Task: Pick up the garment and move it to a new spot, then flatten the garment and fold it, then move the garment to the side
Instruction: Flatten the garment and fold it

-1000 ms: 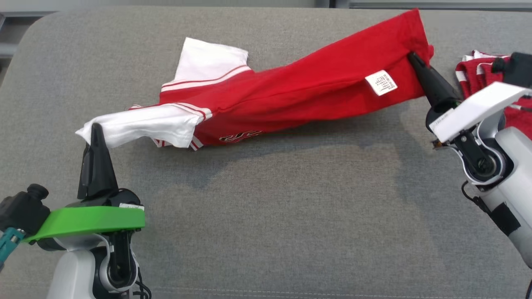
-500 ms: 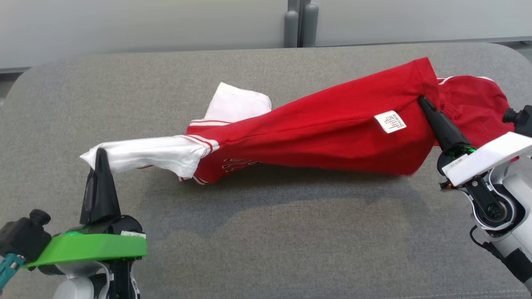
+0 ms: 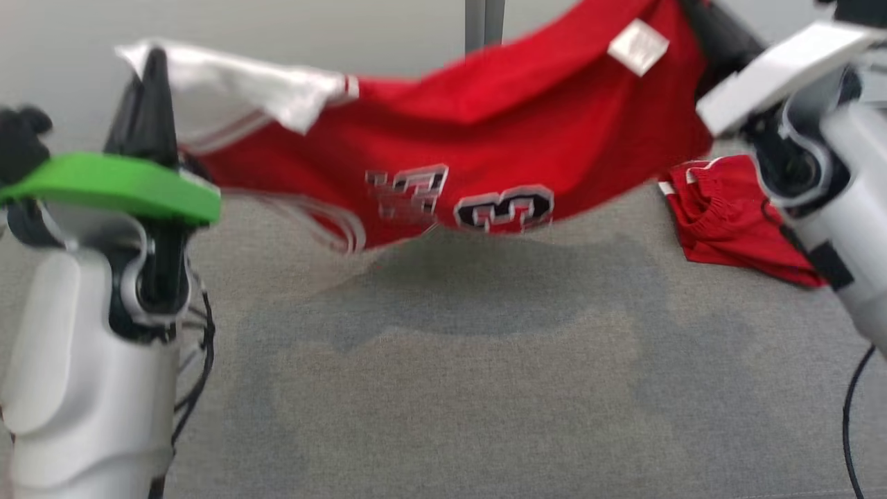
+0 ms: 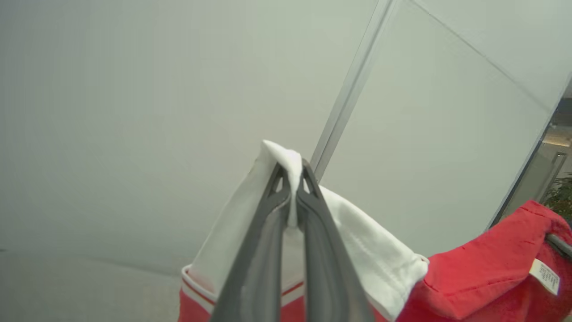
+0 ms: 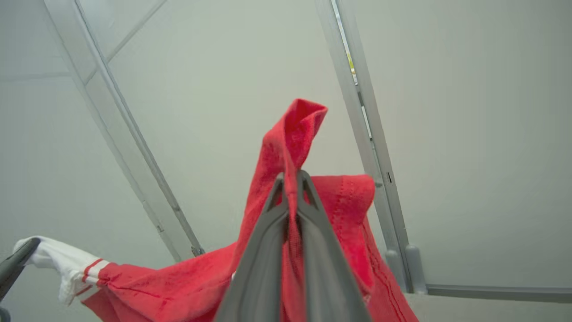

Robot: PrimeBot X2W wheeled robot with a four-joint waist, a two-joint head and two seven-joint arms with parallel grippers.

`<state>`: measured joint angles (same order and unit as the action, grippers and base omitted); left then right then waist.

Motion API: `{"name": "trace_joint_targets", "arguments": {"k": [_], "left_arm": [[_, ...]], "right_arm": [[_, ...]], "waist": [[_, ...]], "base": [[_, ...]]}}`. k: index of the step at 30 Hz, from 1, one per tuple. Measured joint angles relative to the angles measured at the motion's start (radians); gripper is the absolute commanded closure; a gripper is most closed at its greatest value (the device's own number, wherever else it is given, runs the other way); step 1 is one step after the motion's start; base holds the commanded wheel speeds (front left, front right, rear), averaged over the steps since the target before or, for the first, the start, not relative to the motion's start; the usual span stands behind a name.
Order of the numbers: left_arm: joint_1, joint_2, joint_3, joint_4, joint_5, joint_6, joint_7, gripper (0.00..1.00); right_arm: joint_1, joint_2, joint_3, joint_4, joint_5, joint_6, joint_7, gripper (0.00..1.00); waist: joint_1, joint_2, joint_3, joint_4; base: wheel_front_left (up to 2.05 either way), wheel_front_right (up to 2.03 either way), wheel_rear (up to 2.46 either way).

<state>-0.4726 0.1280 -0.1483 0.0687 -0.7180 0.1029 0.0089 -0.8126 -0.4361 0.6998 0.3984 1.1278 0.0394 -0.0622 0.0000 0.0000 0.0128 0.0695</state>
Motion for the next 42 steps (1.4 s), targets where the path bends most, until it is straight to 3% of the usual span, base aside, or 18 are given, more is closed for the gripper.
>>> {"name": "trace_joint_targets", "arguments": {"k": [4,7,10,13,17,24,32,34,35,37,38,42], "left_arm": [[-0.214,-0.058,0.047,-0.040,-0.017,0.003,-0.057,1.00],[-0.261,-0.064,0.037,-0.050,-0.022,-0.011,-0.081,1.00],[-0.149,-0.062,-0.018,-0.007,-0.023,-0.033,-0.056,1.00],[0.069,-0.065,-0.070,0.066,-0.033,-0.045,-0.023,1.00],[0.294,-0.071,-0.071,0.133,-0.081,-0.040,-0.026,1.00],[0.338,-0.076,-0.047,0.119,-0.095,-0.052,-0.109,1.00],[0.415,-0.077,-0.035,0.082,-0.096,-0.060,-0.200,1.00],[0.440,-0.077,-0.035,0.080,-0.096,-0.060,-0.211,1.00],[0.448,-0.077,-0.035,0.079,-0.096,-0.060,-0.214,1.00],[0.461,-0.077,-0.036,0.078,-0.096,-0.060,-0.221,1.00],[0.466,-0.077,-0.036,0.076,-0.096,-0.060,-0.221,1.00],[0.481,-0.077,-0.048,0.067,-0.095,-0.060,-0.223,1.00]], "right_arm": [[-0.170,0.049,-0.089,0.008,-0.056,-0.029,-0.135,1.00],[-0.168,0.072,-0.060,0.031,-0.057,-0.007,-0.155,1.00],[-0.025,0.100,0.017,0.097,-0.049,0.011,-0.125,1.00],[0.157,0.119,0.088,0.159,-0.026,0.031,-0.103,1.00],[0.295,0.132,0.117,0.210,-0.002,0.041,-0.106,1.00],[0.331,0.136,0.095,0.225,0.007,0.066,-0.166,1.00],[0.385,0.118,0.121,0.212,-0.095,0.074,-0.185,0.98],[0.403,0.121,0.123,0.212,-0.111,0.074,-0.185,0.57],[0.408,0.123,0.123,0.212,-0.116,0.074,-0.185,0.17],[0.417,0.128,0.115,0.212,-0.130,0.074,-0.185,0.10],[0.419,0.132,0.101,0.208,-0.137,0.074,-0.185,0.00],[0.424,0.136,0.052,0.186,-0.184,0.074,-0.185,0.00]], "waist": [[0.0000,0.0000,0.000,0.011],[0.0000,0.0001,0.008,0.018],[0.0000,0.0000,0.021,0.022],[0.0000,0.0000,0.039,0.024],[0.0000,0.0000,0.065,0.024],[0.0000,0.0000,0.091,0.024],[0.0000,0.0000,0.076,0.021],[0.0000,0.0000,0.072,0.020],[0.0000,0.0000,0.071,0.018],[0.0000,0.0000,0.067,0.016],[0.0000,0.0000,0.065,0.015],[0.0000,0.0000,0.060,0.009]], "base": [[0.00,0.00,0.00],[0.00,0.00,0.00],[0.00,0.00,0.00],[0.00,0.00,0.00],[0.00,0.00,0.00],[0.00,0.00,0.00],[0.00,0.00,0.00],[0.00,0.00,0.00],[0.00,0.00,0.00],[0.00,0.00,0.00],[0.00,0.00,0.00],[0.00,0.00,0.00]]}}
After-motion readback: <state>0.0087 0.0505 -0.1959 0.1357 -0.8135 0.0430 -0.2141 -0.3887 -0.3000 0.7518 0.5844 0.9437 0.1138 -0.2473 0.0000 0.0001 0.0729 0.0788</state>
